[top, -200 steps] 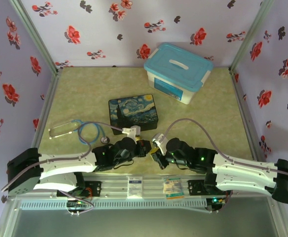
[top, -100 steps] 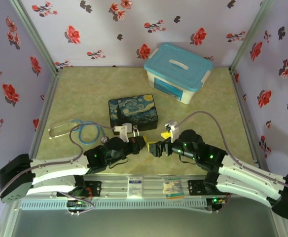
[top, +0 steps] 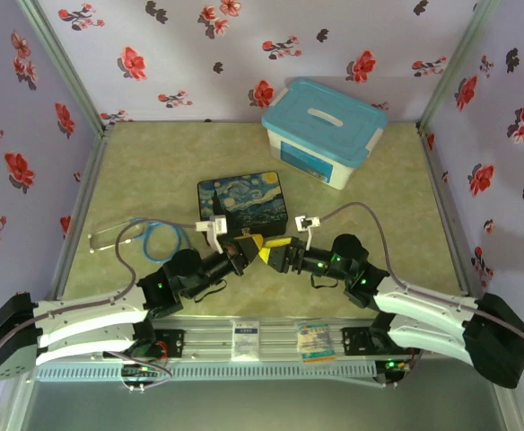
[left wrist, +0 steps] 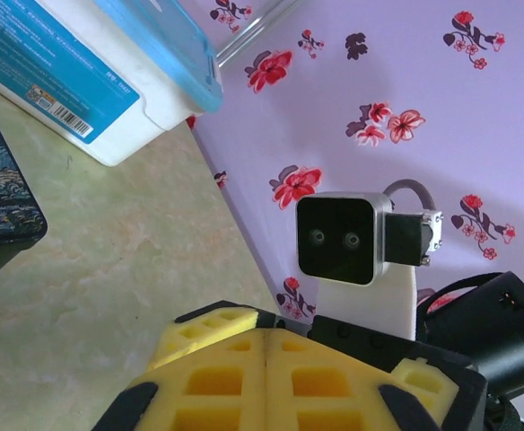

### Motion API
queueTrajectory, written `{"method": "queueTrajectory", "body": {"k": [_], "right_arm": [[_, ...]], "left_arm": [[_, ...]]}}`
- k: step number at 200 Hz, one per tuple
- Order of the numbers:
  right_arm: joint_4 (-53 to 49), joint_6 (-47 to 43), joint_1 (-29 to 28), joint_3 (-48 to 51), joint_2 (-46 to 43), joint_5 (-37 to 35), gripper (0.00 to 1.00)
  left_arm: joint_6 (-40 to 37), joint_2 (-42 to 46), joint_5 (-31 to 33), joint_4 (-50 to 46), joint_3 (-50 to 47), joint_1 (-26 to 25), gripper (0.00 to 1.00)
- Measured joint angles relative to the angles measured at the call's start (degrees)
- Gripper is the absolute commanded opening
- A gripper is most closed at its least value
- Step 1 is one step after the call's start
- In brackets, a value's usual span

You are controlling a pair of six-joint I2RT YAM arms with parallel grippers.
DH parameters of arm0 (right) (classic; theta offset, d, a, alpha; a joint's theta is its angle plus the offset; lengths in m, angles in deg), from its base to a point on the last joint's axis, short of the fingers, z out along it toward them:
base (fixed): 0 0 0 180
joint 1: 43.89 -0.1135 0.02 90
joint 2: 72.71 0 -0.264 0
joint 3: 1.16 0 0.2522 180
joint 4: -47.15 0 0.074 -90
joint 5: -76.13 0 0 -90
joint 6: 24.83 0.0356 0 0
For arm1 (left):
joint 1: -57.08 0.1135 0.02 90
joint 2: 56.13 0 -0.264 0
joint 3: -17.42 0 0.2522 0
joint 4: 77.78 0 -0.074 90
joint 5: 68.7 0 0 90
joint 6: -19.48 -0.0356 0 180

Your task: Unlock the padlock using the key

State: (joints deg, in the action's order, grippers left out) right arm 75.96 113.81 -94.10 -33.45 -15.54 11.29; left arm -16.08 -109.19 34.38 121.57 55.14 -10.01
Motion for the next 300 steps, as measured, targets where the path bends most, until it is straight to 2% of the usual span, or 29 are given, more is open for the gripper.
{"method": "queueTrajectory", "body": {"k": [11, 35, 89, 106, 162, 177, 212, 254, 300], "right_arm": [[2.6, 0.8, 0.0, 0.2, 1.0, 0.7, 0.60], [6.7, 2.4, 0.0, 0.7, 2.0, 1.9, 0.51], [13.4, 4.5, 0.0, 2.0, 2.6, 3.5, 0.45], [15.1, 5.3, 0.0, 2.4, 2.6, 3.6, 0.36], [18.7, 6.1, -0.1, 2.5, 4.8, 3.6, 0.35], [19.7, 6.1, -0.1, 2.5, 5.7, 3.6, 0.31], [22.6, 7.0, -0.3, 2.8, 7.4, 3.6, 0.30], [23.6, 7.5, -0.4, 3.6, 8.0, 3.7, 0.34], [23.6, 7.4, -0.4, 5.2, 7.3, 3.3, 0.28]], "left_arm": [[-0.2, -0.1, 0.0, 0.7, 0.0, 0.1, 0.00], [-0.6, -0.3, 0.0, 2.1, 0.0, 0.2, 0.00], [-0.7, -0.6, 0.0, 4.4, -0.2, 0.3, 0.00], [-0.7, -0.6, 0.3, 5.3, -0.5, 0.3, 0.00], [-0.4, -2.5, 0.4, 10.7, -2.3, 0.4, 0.00], [-0.5, -2.7, 0.4, 10.8, -2.3, 0.5, 0.00], [-0.6, -2.8, 0.4, 10.6, -2.2, 0.6, 0.00], [-0.6, -2.8, 0.4, 10.7, -2.2, 0.6, 0.00], [-0.9, -2.8, 0.4, 12.0, -2.2, 0.6, 0.00]]}}
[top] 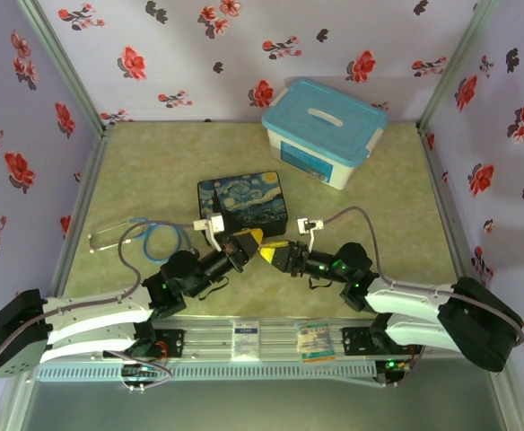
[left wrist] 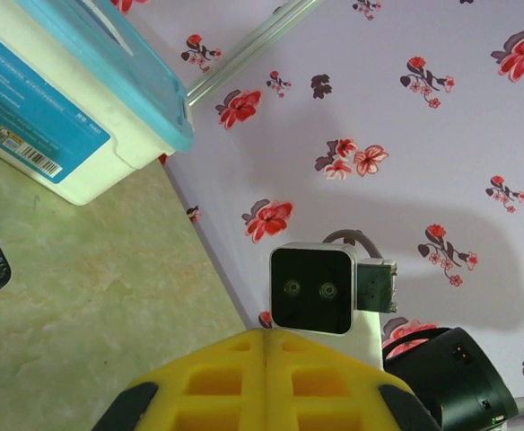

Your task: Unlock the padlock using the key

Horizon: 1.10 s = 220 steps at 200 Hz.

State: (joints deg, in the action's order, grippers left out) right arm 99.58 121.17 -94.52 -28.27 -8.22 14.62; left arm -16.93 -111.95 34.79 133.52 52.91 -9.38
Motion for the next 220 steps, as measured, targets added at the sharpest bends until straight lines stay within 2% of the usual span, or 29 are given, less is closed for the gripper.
{"method": "queueTrajectory", "body": {"k": [51, 104, 144, 220], "right_arm": [[3.3, 0.5, 0.0, 0.0, 0.5, 0.0, 0.28], [8.2, 2.3, -0.5, -0.2, 4.9, 0.1, 0.25], [9.6, 2.8, -1.0, -0.5, 6.4, 0.0, 0.17], [10.1, 2.8, -1.0, -0.9, 6.8, -0.4, 0.12]], "left_arm": [[0.0, -0.9, 0.0, 3.4, -0.5, 0.0, 0.00], [0.0, -0.9, 0.0, 4.4, -0.8, 0.0, 0.00], [0.0, -0.9, 0.7, 5.7, -2.0, 0.0, 0.00], [0.2, -1.2, 1.4, 8.2, -3.2, 0.0, 0.00]]}}
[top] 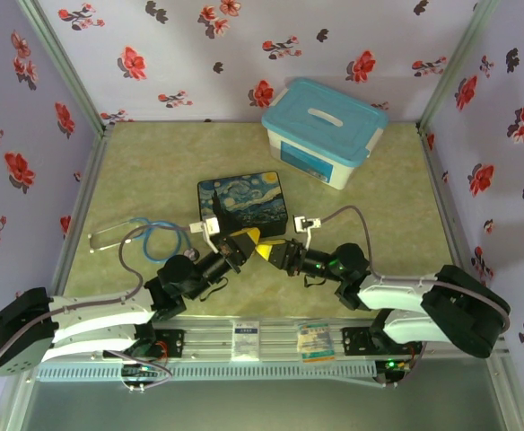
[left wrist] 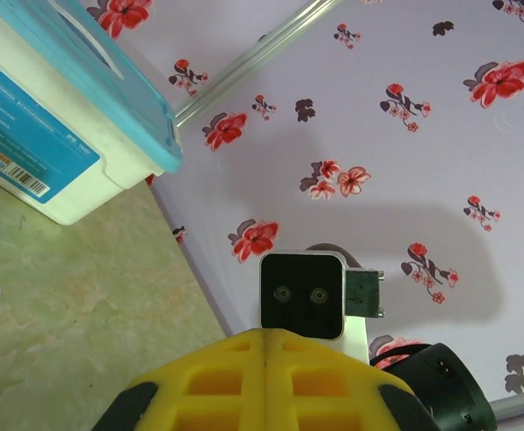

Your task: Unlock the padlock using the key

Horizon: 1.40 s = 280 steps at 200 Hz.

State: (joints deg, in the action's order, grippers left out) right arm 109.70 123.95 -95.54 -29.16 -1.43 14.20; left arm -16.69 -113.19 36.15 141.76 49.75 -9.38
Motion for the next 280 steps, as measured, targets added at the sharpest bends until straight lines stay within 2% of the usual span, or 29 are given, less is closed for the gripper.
{"method": "queueTrajectory", "body": {"k": [35, 72, 92, 99, 112, 122, 129, 145, 168, 187, 200, 219, 251, 280], "right_arm": [[0.0, 0.0, 0.0, -0.1, 0.1, -0.3, 0.00], [-0.1, 0.0, 0.0, -0.1, 0.1, -0.7, 0.00], [-0.7, -0.1, -0.3, 0.2, 0.1, -1.0, 0.00], [-0.7, -0.1, -0.3, 0.2, 0.1, -1.1, 0.00], [-0.7, -0.1, -0.3, 0.2, 0.1, -1.3, 0.00], [-0.7, -0.2, -0.2, 0.4, 0.1, -1.9, 0.00], [-0.8, -0.2, -0.2, 0.5, 0.1, -2.3, 0.00], [-3.0, -0.7, -0.2, 0.5, -0.5, -2.8, 0.00], [-12.9, -3.4, -0.2, 0.4, -4.4, -4.4, 0.00], [-24.8, -6.4, -0.1, -0.7, -9.0, -6.2, 0.00], [-34.5, -9.0, 0.2, -2.1, -12.4, -8.2, 0.00], [-47.8, -12.5, 1.3, -4.4, -16.3, -11.4, 0.00], [-61.4, -15.2, 4.5, -4.6, -20.9, -14.0, 0.00], [-67.4, -16.0, 6.0, -4.2, -24.1, -14.7, 0.00]], "left_arm": [[0.2, -0.3, 0.6, 1.3, -0.5, 0.0, 0.00], [0.2, -0.2, 0.8, 2.2, -1.1, 0.0, 0.00], [0.3, 0.8, 1.0, 1.7, -1.9, 0.0, 0.04], [0.3, 1.2, 1.0, 1.0, -2.0, 0.0, 0.11], [0.3, 2.2, 1.2, -0.3, -2.0, 0.0, 0.50], [0.0, 3.4, 1.8, -1.7, -2.1, 0.0, 0.71], [0.0, 4.5, 2.3, -2.7, -2.2, 0.1, 0.81], [0.0, 7.4, 3.7, -6.3, -2.3, 0.2, 0.96], [-0.2, 13.9, 6.8, -15.0, -2.0, 0.4, 0.98], [1.5, 18.0, 10.9, -28.9, 1.4, 1.2, 0.98], [3.1, 18.3, 12.5, -38.2, 4.8, 2.5, 0.98], [4.1, 15.3, 12.8, -46.4, 7.8, 4.0, 1.00], [3.9, 5.8, 10.9, -52.7, 8.7, 4.3, 1.00], [3.4, -1.0, 4.9, -48.8, 7.2, 7.2, 0.97]]}}
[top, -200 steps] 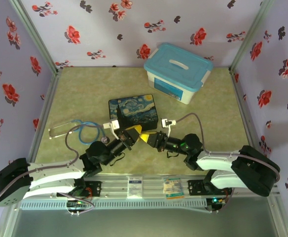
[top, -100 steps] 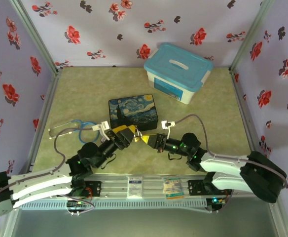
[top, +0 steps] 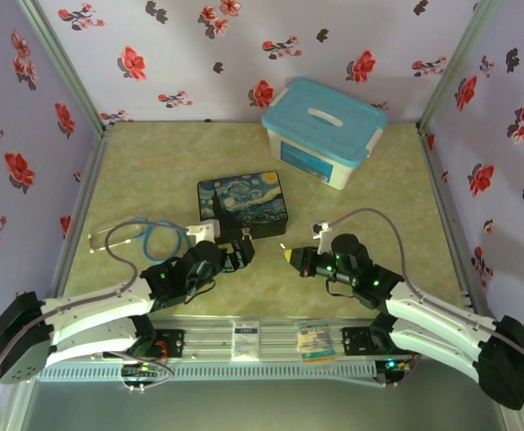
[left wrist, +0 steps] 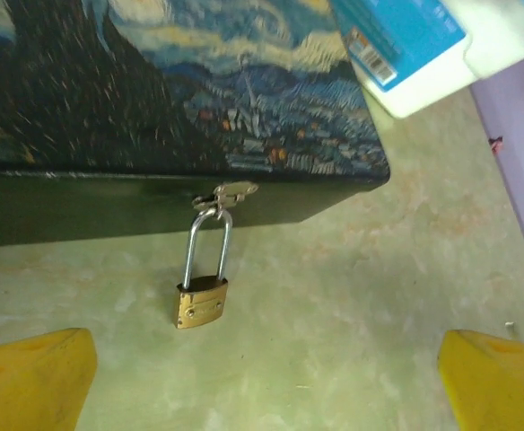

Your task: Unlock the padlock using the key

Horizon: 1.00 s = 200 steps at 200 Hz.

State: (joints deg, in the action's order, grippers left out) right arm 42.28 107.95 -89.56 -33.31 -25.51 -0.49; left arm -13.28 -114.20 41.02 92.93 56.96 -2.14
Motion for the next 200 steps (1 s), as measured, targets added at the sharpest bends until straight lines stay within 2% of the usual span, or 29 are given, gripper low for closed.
{"method": "queueTrajectory", "body": {"k": [25, 61, 86, 138, 150, 178, 200], "right_arm": [[-1.7, -0.4, 0.0, 0.9, -1.2, -0.4, 0.00], [-0.8, -0.4, 0.0, 3.2, -0.8, -0.6, 0.00], [0.3, -0.4, 0.0, 4.0, 0.0, -0.6, 0.00], [2.2, -0.4, 0.0, 4.7, 0.1, -0.6, 0.00], [2.6, -0.4, 0.0, 4.8, 0.1, -0.6, 0.00], [3.3, -0.3, 0.0, 5.3, 0.1, -0.6, 0.00], [3.3, -0.3, 0.0, 5.4, 0.1, -0.8, 0.00]], "left_arm": [[-0.7, -6.0, -5.6, 4.5, -0.8, 3.4, 1.00], [-3.1, -12.4, -9.5, 8.0, -0.8, 4.2, 0.99], [-4.9, -15.9, -10.5, 11.3, -0.8, 4.9, 0.91], [-8.2, -23.5, -12.5, 18.8, -0.8, 5.2, 0.81], [-8.7, -25.3, -12.8, 19.7, -0.8, 5.2, 0.75], [-9.7, -27.9, -13.0, 21.1, 0.3, 5.2, 0.70], [-9.8, -29.2, -13.2, 22.2, 1.3, 5.2, 0.60]]}}
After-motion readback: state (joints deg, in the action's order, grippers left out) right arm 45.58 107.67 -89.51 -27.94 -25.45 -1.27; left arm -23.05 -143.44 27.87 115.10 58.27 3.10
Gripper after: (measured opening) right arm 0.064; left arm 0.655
